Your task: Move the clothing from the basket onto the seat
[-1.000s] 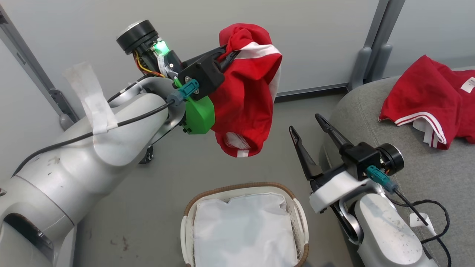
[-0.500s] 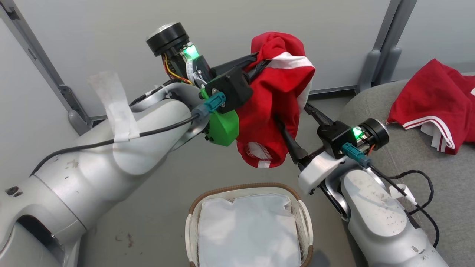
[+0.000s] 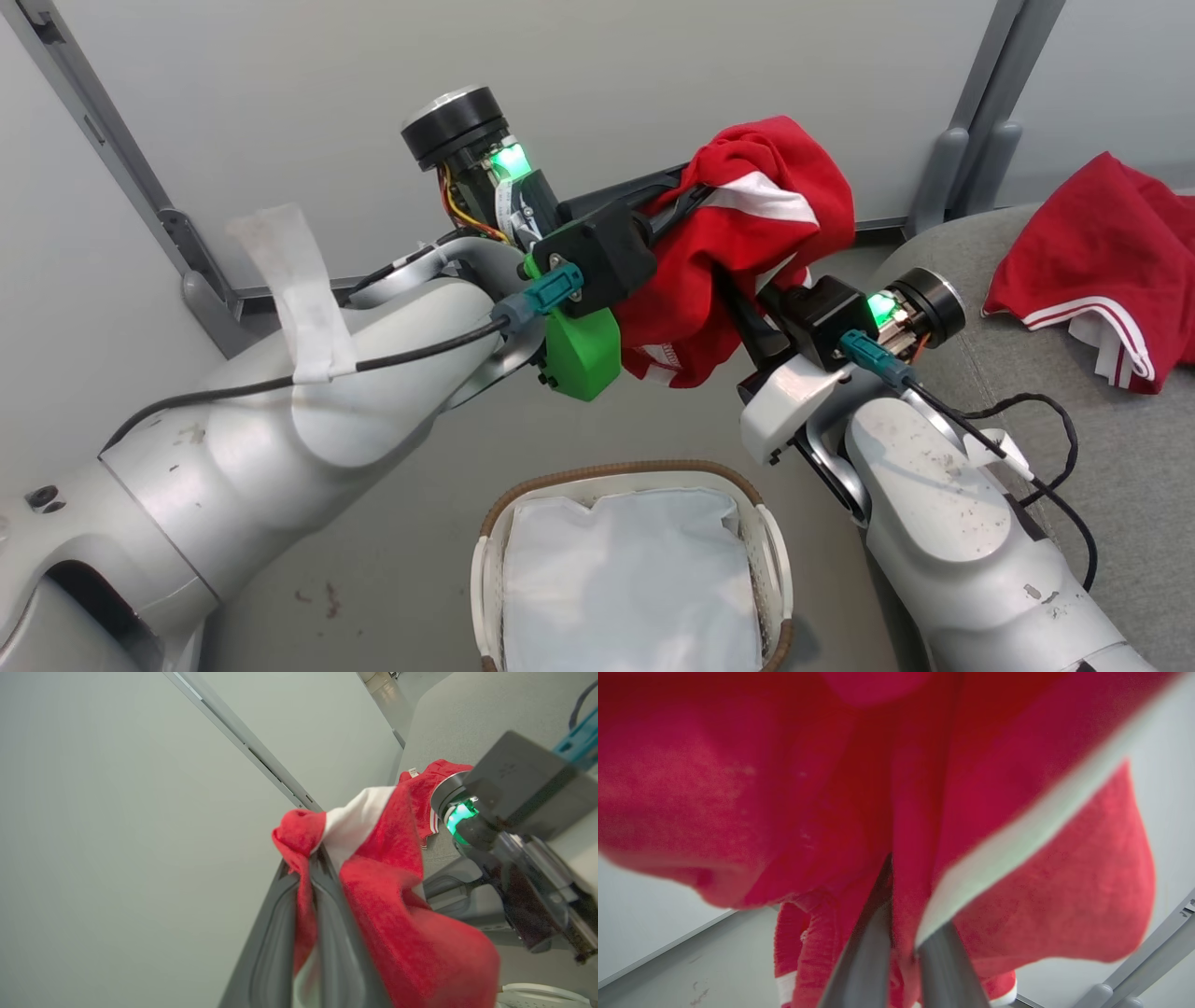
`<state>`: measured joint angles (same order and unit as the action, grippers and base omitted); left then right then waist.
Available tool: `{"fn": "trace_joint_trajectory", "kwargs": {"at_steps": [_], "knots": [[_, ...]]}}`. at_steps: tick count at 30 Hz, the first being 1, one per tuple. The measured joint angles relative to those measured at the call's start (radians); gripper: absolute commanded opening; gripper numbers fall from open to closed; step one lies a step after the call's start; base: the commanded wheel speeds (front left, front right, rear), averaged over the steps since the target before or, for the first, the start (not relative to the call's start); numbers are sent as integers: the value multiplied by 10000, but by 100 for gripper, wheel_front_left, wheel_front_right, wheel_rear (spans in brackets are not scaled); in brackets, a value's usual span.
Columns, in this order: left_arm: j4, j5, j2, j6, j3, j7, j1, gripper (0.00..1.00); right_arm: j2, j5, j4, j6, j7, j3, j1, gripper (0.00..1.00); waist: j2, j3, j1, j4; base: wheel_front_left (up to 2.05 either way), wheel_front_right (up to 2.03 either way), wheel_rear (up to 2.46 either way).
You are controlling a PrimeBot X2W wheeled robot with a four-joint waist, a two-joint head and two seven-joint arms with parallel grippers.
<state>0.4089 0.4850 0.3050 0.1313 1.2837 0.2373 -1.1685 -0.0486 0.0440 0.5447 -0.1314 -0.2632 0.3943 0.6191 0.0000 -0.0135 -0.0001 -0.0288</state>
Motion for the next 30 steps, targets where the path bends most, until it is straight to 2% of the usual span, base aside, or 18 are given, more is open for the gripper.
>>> {"fn": "trace_joint_trajectory", "kwargs": {"at_steps": [5,6,7,8,9,10,19,22,30], "knots": [[339,713,92,0,-171,182,302,0,-2,-82,-38,0,-2,-234,-16,0,0,7,0,-7,0,0,0],[428,798,109,2,-224,190,405,10,-6,-92,-52,0,0,-263,-39,0,0,5,0,-13,0,0,0],[516,899,138,2,-301,196,542,32,-13,-94,-63,0,0,-297,-70,0,0,4,0,-21,0,0,0],[600,1003,153,2,-403,205,680,50,-25,-100,-77,0,0,-336,-102,0,0,2,0,-29,0,0,0],[696,1095,165,2,-516,207,824,95,-33,-100,-96,0,0,-380,-133,0,0,-1,0,-38,0,0,0],[771,1189,165,0,-621,215,951,100,-38,-98,-113,0,0,-424,-153,0,0,-3,0,-43,0,0,0],[477,1465,-232,-265,-2610,267,3269,100,-52,-144,-458,0,0,-1066,-392,0,0,-68,0,-42,0,0,0],[295,1239,-384,-303,-3321,267,4067,100,-73,-184,-566,0,0,-1193,-479,0,0,-93,0,-59,0,0,0],[249,422,-957,-221,-4416,267,6157,100,-280,-326,-723,0,0,-1774,-676,0,0,-112,0,-37,0,0,0]]}}
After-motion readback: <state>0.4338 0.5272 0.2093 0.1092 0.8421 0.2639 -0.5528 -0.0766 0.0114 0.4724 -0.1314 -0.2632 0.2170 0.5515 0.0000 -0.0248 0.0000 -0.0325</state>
